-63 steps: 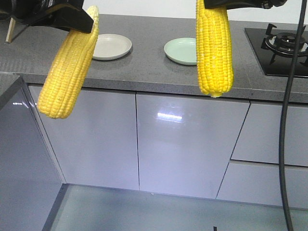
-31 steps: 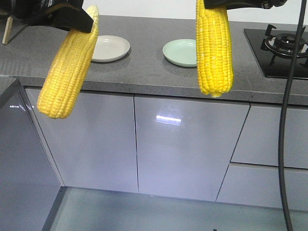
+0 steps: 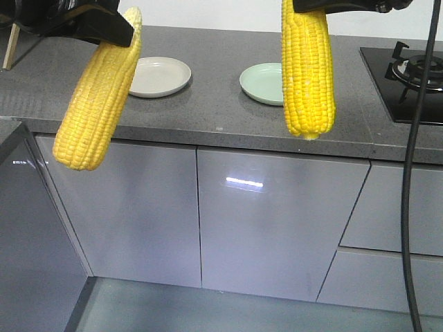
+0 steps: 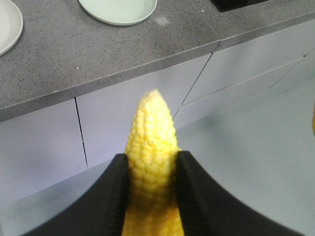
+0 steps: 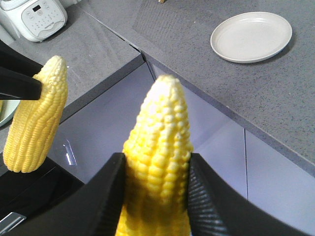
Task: Distribute corn equally
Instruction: 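Drive the base holding both cobs toward the counter with empty plates, then drive closer and stop facing the cream and pale green plates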
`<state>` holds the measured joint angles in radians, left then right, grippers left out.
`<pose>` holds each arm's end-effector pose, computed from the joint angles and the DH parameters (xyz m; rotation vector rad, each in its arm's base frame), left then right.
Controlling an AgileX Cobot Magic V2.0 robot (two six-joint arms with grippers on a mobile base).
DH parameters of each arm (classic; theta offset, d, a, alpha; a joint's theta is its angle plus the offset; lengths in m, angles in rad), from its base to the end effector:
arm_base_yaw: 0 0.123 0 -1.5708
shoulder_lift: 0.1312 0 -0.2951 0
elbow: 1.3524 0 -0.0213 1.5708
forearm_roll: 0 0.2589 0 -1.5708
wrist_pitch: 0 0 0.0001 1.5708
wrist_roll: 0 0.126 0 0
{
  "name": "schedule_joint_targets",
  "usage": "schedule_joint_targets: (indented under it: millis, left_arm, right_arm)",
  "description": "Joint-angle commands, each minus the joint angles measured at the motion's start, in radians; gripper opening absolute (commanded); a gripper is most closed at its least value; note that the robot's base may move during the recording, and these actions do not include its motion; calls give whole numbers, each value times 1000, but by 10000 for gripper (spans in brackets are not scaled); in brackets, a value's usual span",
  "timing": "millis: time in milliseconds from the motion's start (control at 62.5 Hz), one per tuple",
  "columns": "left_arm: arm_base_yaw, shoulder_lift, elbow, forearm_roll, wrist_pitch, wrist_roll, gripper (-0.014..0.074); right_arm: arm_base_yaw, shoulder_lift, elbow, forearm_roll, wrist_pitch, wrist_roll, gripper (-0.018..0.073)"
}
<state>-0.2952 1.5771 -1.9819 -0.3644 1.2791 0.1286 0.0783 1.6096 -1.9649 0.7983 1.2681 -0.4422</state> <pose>0.3163 -0.1412 0.4741 0.5386 2.2816 -0.5439 0.3368 0.1128 0.4841 -0.6250 2.0802 0.8110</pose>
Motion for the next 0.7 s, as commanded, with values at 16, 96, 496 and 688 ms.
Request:
schedule_joint_targets:
  millis: [16, 96, 496, 688]
  left_arm:
    - [2, -41, -23, -29, -22, -7, -6]
    - [2, -41, -23, -29, -22, -7, -6]
    - [2, -41, -23, -30, -22, -7, -7]
    - [2, -41, -23, -30, -22, -7, -7]
  right_arm:
    - [-5, -33, -29, 49, 22, 0, 26]
    - [-5, -33, -29, 49, 22, 0, 26]
    - [-5, -33, -29, 49, 22, 0, 26]
    - [-5, -33, -29, 49, 22, 0, 26]
